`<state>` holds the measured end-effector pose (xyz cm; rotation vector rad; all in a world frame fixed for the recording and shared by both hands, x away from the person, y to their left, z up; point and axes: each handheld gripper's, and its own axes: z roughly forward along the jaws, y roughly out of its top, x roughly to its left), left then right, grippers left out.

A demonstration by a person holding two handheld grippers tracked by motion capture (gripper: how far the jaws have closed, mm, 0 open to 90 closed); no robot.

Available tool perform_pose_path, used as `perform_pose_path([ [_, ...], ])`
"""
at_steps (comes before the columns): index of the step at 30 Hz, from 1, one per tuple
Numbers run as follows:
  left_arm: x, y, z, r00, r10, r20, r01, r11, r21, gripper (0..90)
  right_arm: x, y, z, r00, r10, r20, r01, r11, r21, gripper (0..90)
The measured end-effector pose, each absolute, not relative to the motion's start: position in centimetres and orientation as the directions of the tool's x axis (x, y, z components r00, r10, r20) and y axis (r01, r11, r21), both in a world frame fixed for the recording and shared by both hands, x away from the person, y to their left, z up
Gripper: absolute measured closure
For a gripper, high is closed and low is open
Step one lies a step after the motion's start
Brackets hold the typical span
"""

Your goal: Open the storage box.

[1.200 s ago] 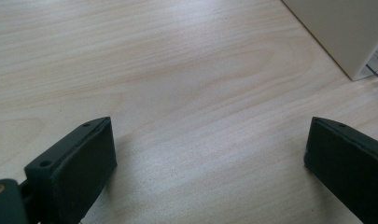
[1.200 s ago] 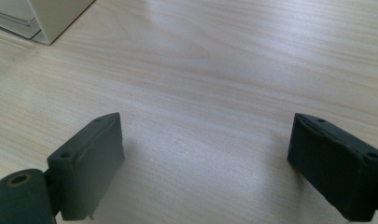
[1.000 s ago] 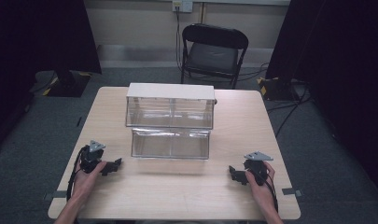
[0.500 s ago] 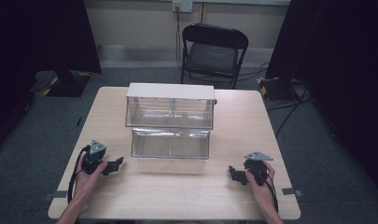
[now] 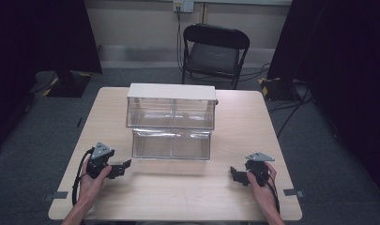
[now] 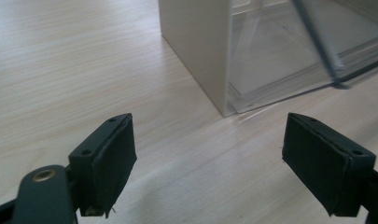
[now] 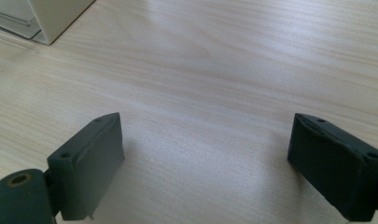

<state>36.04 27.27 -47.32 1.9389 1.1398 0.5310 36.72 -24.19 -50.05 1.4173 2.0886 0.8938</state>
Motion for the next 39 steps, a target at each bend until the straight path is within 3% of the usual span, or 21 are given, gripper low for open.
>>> perform_pose_path([
  [15, 36.2, 25.4, -47.3, 0.573, 0.815, -0.084, 0.506, -0.272, 0.818, 15.8, 36.7, -24.2, -50.0, -0.364, 0.931, -0.014, 0.633, 0.258, 0.730, 9.7],
  [39, 37.2, 23.4, -47.3, 0.576, 0.815, -0.066, 0.493, -0.281, 0.823, 16.2, 36.7, -24.2, -50.0, -0.364, 0.931, -0.014, 0.633, 0.258, 0.730, 9.7],
])
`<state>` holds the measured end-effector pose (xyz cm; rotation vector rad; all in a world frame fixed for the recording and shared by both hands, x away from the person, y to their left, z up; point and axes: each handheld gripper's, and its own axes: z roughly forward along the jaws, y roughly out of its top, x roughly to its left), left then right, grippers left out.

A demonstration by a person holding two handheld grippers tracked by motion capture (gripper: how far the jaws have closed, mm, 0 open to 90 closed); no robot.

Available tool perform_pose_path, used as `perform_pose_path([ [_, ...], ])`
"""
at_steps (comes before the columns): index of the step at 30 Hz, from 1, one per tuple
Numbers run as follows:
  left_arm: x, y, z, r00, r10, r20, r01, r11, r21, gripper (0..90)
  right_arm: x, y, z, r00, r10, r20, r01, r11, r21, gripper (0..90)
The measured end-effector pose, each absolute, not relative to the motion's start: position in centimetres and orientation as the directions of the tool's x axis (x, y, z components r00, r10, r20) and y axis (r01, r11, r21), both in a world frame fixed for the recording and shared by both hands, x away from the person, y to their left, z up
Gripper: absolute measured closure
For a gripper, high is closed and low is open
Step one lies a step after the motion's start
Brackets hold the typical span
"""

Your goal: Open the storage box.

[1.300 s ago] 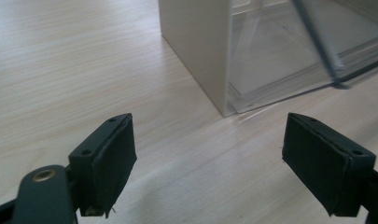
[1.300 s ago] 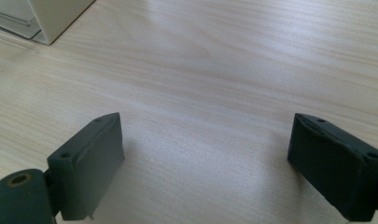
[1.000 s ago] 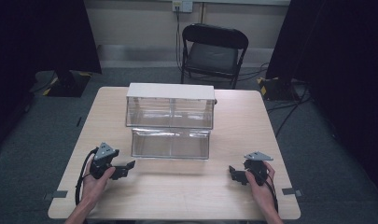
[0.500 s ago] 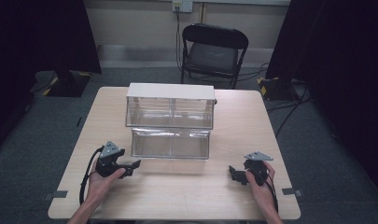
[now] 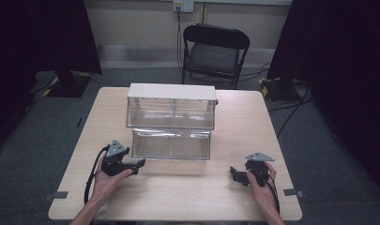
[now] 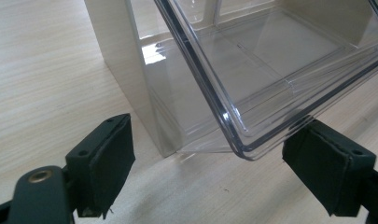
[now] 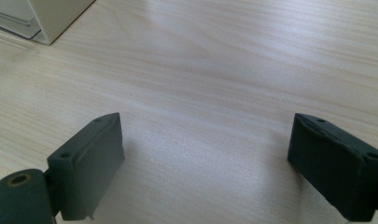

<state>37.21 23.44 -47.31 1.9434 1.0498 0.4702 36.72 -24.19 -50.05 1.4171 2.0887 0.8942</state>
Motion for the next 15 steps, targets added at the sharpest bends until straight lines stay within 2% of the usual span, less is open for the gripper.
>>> perform_pose_path([
  [9, 37.41, 23.17, -47.41, 0.576, 0.815, -0.055, 0.490, -0.291, 0.822, 15.4, 36.72, -24.20, -50.05, -0.364, 0.931, -0.015, 0.632, 0.259, 0.730, 9.7],
  [15, 37.03, 22.73, -46.81, 0.594, 0.800, -0.084, 0.483, -0.270, 0.833, 15.5, 36.72, -24.19, -50.04, -0.364, 0.931, -0.014, 0.633, 0.258, 0.730, 9.7],
])
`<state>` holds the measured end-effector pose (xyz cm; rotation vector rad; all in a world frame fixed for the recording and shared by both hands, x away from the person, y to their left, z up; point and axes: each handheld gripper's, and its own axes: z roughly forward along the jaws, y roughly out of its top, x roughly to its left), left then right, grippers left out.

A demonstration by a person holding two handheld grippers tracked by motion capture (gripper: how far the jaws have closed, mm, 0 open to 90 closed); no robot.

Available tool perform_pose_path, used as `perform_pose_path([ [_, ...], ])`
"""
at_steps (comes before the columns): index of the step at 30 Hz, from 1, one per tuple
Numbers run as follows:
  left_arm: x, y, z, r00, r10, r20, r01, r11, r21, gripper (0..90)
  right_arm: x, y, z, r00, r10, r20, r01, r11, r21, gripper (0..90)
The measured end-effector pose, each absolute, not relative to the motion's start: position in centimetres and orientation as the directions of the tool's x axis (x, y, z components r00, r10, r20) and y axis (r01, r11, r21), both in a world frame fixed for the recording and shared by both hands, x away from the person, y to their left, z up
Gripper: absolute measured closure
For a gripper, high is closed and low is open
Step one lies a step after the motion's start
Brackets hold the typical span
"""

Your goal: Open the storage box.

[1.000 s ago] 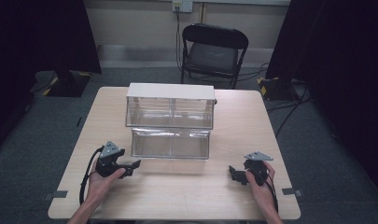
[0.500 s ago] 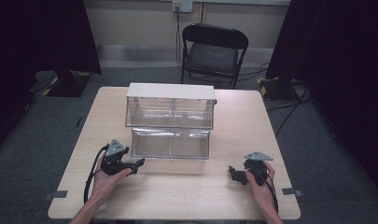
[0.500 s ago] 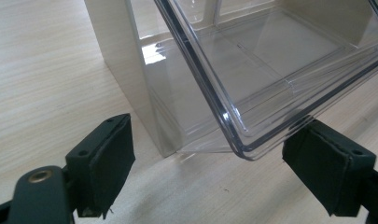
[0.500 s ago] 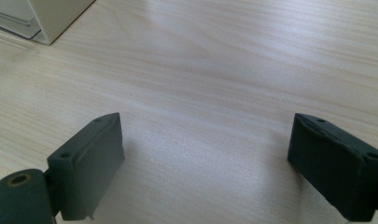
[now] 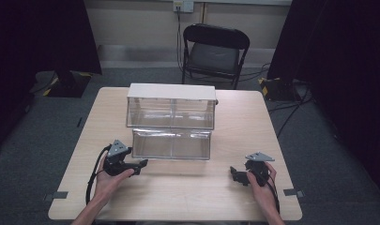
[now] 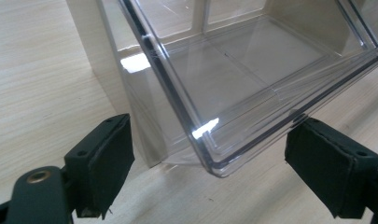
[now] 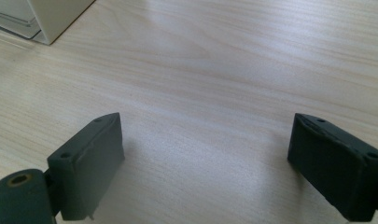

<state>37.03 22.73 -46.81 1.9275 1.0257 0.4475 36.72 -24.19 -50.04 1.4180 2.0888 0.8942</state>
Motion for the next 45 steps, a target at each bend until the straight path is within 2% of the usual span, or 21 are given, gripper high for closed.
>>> perform_pose_path([
  [45, 36.61, 22.90, -46.47, 0.626, 0.776, -0.078, 0.445, -0.273, 0.853, 15.9, 36.72, -24.19, -50.05, -0.363, 0.932, -0.014, 0.633, 0.257, 0.730, 9.7],
])
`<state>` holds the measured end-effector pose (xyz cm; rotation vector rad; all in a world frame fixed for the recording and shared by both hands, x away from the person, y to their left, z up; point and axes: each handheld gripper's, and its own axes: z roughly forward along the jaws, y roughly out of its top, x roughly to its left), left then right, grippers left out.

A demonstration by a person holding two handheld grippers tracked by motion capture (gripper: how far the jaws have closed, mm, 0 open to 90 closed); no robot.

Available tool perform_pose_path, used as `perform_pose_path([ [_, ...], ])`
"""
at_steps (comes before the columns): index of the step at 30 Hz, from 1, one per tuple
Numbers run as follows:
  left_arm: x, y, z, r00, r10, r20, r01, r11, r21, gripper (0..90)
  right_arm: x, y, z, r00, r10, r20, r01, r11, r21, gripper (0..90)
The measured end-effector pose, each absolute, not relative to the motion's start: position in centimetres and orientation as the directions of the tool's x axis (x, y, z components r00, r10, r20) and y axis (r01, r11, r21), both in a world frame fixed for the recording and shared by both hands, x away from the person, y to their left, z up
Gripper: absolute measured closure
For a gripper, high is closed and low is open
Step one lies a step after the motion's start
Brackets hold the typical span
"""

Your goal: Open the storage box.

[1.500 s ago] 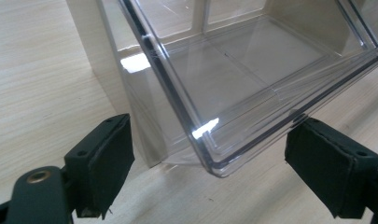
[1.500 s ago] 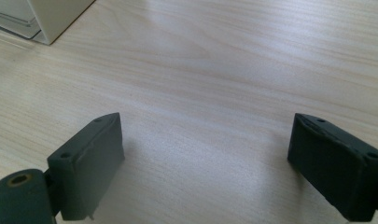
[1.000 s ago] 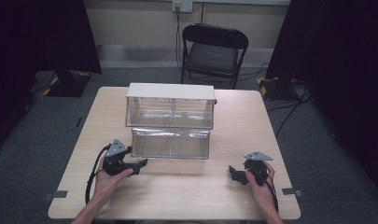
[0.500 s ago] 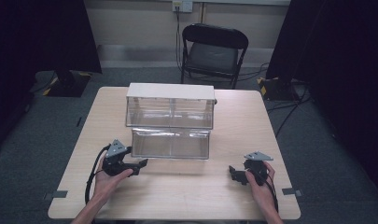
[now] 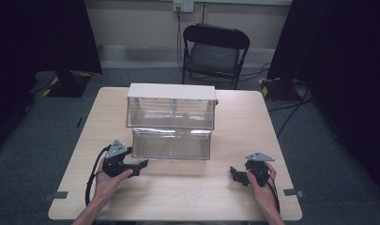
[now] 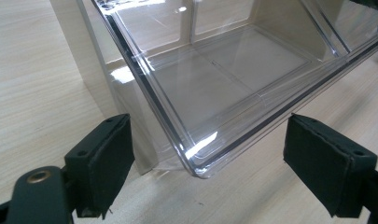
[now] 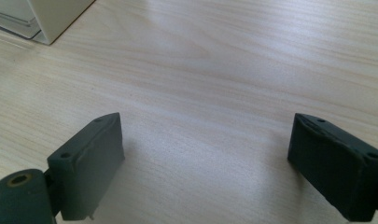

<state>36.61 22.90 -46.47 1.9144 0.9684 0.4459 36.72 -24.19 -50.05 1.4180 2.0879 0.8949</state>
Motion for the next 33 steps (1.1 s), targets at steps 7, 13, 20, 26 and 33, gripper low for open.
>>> perform_pose_path([
  [7, 36.74, 23.10, -46.46, 0.630, 0.771, -0.091, 0.453, -0.269, 0.850, 15.9, 36.72, -24.18, -50.04, -0.363, 0.932, -0.013, 0.633, 0.257, 0.730, 9.7],
  [13, 36.66, 23.12, -46.40, 0.628, 0.772, -0.097, 0.453, -0.262, 0.852, 16.0, 36.72, -24.19, -50.05, -0.363, 0.932, -0.014, 0.633, 0.257, 0.730, 9.7],
  [20, 36.59, 23.01, -46.33, 0.627, 0.774, -0.090, 0.450, -0.264, 0.853, 16.3, 36.72, -24.18, -50.04, -0.363, 0.932, -0.013, 0.633, 0.257, 0.730, 9.7],
  [26, 36.66, 23.06, -46.34, 0.628, 0.774, -0.087, 0.452, -0.271, 0.850, 16.4, 36.73, -24.19, -50.05, -0.364, 0.931, -0.014, 0.633, 0.258, 0.730, 9.7],
  [33, 36.60, 23.02, -46.26, 0.629, 0.773, -0.087, 0.448, -0.269, 0.853, 16.4, 36.73, -24.19, -50.04, -0.363, 0.932, -0.013, 0.633, 0.257, 0.730, 9.7],
])
